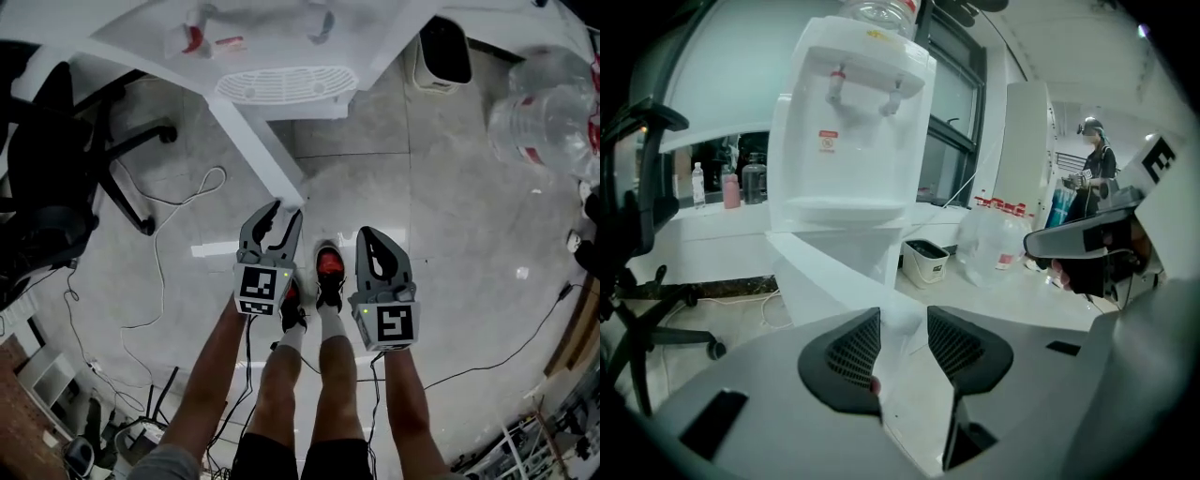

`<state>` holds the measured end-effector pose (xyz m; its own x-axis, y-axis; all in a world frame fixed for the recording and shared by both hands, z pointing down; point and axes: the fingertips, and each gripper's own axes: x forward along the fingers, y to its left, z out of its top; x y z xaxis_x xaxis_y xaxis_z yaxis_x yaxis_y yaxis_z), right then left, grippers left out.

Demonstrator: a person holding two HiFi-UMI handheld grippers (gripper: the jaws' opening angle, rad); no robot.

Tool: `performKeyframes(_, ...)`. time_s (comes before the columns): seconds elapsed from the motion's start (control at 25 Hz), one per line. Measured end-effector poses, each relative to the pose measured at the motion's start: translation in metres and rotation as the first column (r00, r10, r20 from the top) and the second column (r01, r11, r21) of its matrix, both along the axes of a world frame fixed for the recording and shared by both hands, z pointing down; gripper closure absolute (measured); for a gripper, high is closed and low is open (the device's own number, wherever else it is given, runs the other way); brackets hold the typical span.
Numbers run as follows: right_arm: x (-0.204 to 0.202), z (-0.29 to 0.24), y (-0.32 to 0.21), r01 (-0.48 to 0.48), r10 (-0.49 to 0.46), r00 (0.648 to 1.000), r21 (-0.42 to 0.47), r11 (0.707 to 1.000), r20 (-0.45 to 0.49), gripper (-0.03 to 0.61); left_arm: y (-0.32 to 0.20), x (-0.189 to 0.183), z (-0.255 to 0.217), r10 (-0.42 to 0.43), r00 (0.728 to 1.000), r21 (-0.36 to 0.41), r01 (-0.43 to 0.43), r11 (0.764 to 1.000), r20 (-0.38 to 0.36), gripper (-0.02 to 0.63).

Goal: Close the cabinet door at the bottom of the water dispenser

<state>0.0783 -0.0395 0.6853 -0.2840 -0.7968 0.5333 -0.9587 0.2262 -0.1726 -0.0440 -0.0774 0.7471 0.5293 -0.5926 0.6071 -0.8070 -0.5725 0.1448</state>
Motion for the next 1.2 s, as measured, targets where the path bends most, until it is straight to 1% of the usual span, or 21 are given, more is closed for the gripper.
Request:
performKeyframes(0.32, 0.023, 0.002, -0.004, -0.066, 0.066, 0.997, -0.011, 0.998, 0.028, 0.561, -0.018, 0.037, -0.001, 0.060, 0.998, 0.005, -0.060, 0.998, 0.012, 0.448)
performKeyframes(0.64, 0.057, 0.010, -0.009, -0.135, 0.135, 0.990, -0.009, 0.991, 0.031, 0.561, -0.041, 0.070, 0.000, 0.109, 0.994, 0.022, -0.109, 0.994, 0.024, 0.449)
performKeyframes(0.96, 0.082, 0.011, -0.028, -0.168, 0.168, 0.985, 0.013, 0.986, 0.040, 0.561, -0.065, 0.098, 0.000, 0.146, 0.988, 0.040, -0.147, 0.988, 0.046, 0.460)
performKeyframes(1.2, 0.091, 0.009, -0.044, -0.168, 0.167, 0.985, 0.016, 0.986, 0.042, 0.561, -0.083, 0.112, 0.001, 0.156, 0.986, 0.055, -0.159, 0.986, 0.053, 0.460)
